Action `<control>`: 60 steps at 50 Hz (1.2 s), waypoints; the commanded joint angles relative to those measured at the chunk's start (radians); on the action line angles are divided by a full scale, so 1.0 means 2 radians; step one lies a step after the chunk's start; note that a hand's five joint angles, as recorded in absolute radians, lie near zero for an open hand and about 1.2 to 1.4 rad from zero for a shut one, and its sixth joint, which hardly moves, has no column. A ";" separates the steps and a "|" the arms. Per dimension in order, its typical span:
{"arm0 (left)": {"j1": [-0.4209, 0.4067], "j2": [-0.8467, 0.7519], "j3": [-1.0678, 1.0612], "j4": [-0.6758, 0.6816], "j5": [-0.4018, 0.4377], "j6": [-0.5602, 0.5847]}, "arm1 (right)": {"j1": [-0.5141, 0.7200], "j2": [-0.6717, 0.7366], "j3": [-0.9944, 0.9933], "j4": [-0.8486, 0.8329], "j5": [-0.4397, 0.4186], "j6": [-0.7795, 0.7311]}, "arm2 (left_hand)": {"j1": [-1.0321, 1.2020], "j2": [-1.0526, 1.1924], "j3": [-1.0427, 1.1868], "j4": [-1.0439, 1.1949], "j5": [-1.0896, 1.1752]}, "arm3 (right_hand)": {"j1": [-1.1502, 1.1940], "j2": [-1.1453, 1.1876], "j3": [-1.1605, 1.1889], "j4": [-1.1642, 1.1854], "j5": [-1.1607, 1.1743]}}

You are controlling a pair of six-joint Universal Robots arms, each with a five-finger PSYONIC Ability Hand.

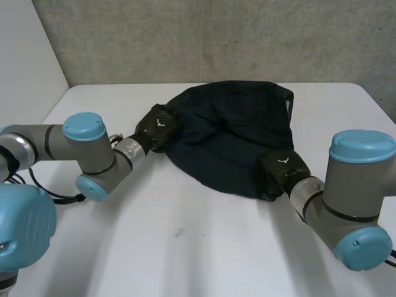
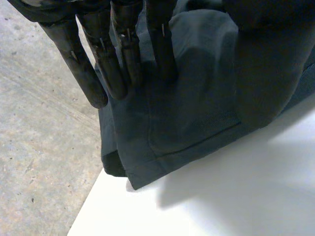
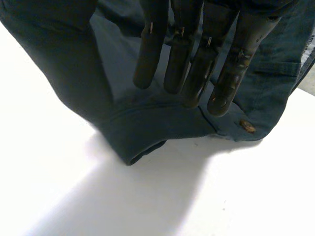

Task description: Fold the shorts.

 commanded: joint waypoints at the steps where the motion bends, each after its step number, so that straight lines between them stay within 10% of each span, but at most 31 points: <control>1: 0.002 -0.019 0.008 0.006 0.000 0.008 | 0.001 -0.007 0.018 0.001 0.002 0.001 | 0.041 0.045 0.045 0.043 0.050 | -0.011 -0.061 -0.060 -0.064 -0.076; 10: 0.005 -0.022 0.008 0.013 -0.003 0.023 | 0.002 0.003 0.010 -0.007 0.001 0.000 | 0.396 0.400 0.400 0.398 0.405 | -0.033 -0.083 -0.082 -0.086 -0.098; 42: -0.011 0.177 -0.105 -0.100 -0.026 -0.101 | -0.001 0.087 -0.077 -0.023 0.011 -0.005 | 0.396 0.400 0.400 0.398 0.405 | 0.055 0.005 0.006 0.002 -0.010; 51: -0.011 0.218 -0.129 -0.114 -0.028 -0.103 | -0.001 0.091 -0.097 -0.025 0.011 -0.009 | 0.396 0.400 0.400 0.398 0.405 | 0.358 0.308 0.309 0.305 0.293; 60: -0.007 0.310 -0.166 -0.177 -0.084 -0.132 | -0.019 -0.011 -0.096 0.000 0.006 -0.020 | 0.396 0.400 0.400 0.398 0.405 | 0.358 0.309 0.310 0.306 0.294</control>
